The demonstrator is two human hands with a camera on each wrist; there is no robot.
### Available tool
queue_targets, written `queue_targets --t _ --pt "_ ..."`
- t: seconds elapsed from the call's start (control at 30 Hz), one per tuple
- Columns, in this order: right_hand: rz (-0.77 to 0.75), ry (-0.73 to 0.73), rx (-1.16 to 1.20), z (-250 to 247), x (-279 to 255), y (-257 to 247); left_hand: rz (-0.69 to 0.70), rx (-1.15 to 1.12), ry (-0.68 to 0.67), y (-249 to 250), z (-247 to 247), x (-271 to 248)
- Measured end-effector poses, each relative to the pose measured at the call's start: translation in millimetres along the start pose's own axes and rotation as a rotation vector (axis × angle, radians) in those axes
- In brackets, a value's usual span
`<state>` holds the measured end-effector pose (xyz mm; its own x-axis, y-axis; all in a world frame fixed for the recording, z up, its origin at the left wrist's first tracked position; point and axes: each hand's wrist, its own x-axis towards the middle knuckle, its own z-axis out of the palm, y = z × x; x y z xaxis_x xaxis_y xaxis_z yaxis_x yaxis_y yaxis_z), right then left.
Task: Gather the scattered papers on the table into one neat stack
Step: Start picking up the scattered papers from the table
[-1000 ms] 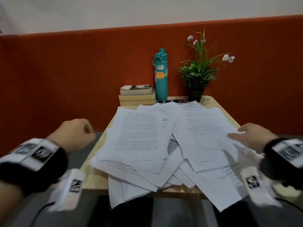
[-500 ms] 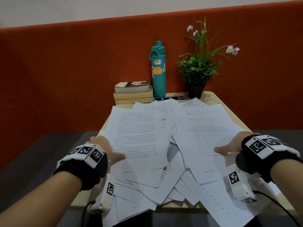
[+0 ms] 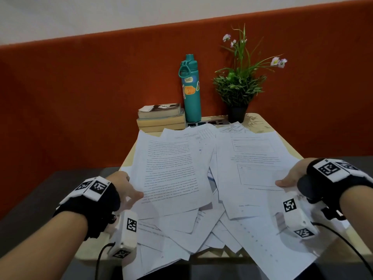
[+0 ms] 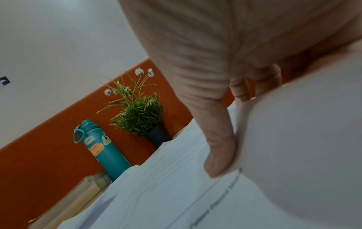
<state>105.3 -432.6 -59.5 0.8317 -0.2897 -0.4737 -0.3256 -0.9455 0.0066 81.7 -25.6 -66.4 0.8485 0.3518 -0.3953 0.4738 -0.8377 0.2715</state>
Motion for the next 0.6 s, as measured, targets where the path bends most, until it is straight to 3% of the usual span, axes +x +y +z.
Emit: queue_targets --t 0.1,0.23,0.4,0.5,0.6 --pt "0.047 0.117 0.074 -2 5 -1 -0.019 0.034 -0.076 10 -5 -7" --pt "0.148 0.425 0.280 -13 -8 -12 -0.049 0.089 -0.095 18 -8 -10" --pt "0.073 0.224 0.303 -6 -7 -10 -0.084 0.018 -0.121 18 -8 -11" --pt "0.066 0.135 0.096 1 -11 -14 -0.107 0.003 -0.111 20 -9 -15" --pt "0.011 0.138 -0.014 4 -15 -18 -0.153 0.069 -0.015 24 -12 -15"
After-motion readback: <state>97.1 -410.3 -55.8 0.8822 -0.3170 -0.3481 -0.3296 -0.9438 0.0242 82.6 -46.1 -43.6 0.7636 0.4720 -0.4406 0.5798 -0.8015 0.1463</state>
